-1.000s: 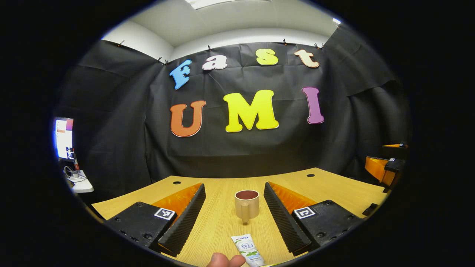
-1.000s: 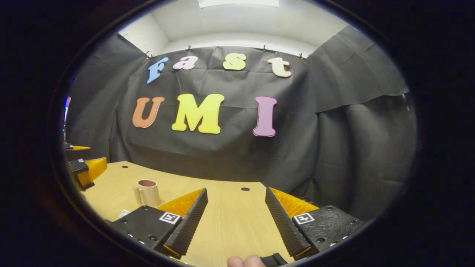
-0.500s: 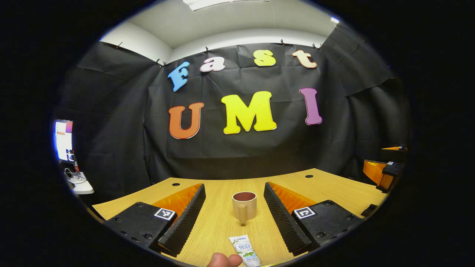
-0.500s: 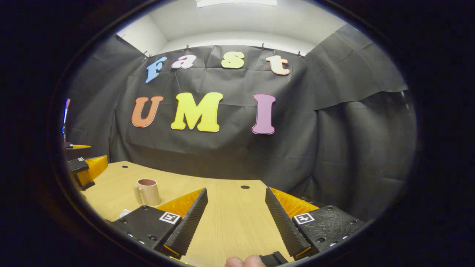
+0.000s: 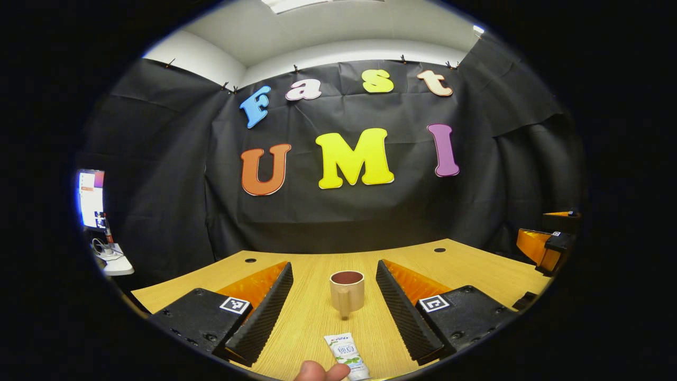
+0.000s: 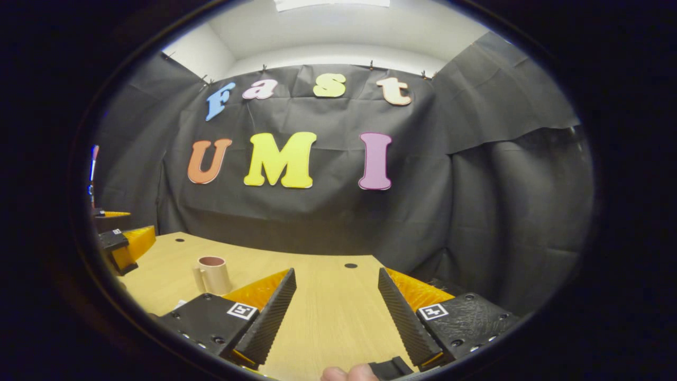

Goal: Put the toothbrush and toothpaste on the desktop into the cup, then pick up the cup and place it on the coaster on the desktop.

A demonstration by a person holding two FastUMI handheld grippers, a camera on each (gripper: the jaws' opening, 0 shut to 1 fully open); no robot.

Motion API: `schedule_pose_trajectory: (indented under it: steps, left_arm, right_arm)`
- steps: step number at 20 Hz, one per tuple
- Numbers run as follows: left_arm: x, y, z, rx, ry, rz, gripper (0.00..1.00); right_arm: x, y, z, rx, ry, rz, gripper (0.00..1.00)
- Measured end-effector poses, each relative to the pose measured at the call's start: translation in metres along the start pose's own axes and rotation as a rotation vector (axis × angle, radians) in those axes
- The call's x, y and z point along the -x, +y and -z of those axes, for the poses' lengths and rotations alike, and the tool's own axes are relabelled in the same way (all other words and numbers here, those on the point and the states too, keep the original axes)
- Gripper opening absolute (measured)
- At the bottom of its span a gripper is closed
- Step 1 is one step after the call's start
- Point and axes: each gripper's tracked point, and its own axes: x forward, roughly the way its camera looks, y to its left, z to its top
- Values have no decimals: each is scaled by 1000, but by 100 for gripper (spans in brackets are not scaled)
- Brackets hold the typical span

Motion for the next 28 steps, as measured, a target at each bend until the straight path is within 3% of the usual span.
schedule_pose_trajectory:
  steps: [1, 2, 6, 18, 28]
  left_arm:
    - [0, -1, 1, 3, 6, -1, 94]
    - [1, -1, 3, 6, 12, -1, 100]
    - [3, -4, 16, 12, 61, 13, 100]
    - [34, -29, 138, 158, 526, 56, 100]
    - [59, -26, 170, 165, 770, -2, 100]
  right_arm:
    - [0, 0, 1, -4, 2, -3, 94]
    - [0, 1, 2, -7, 6, -6, 95]
    - [1, 6, 15, -9, 37, -13, 94]
    - [8, 23, 76, -20, 188, -67, 94]
    - [7, 19, 94, 15, 234, -49, 94]
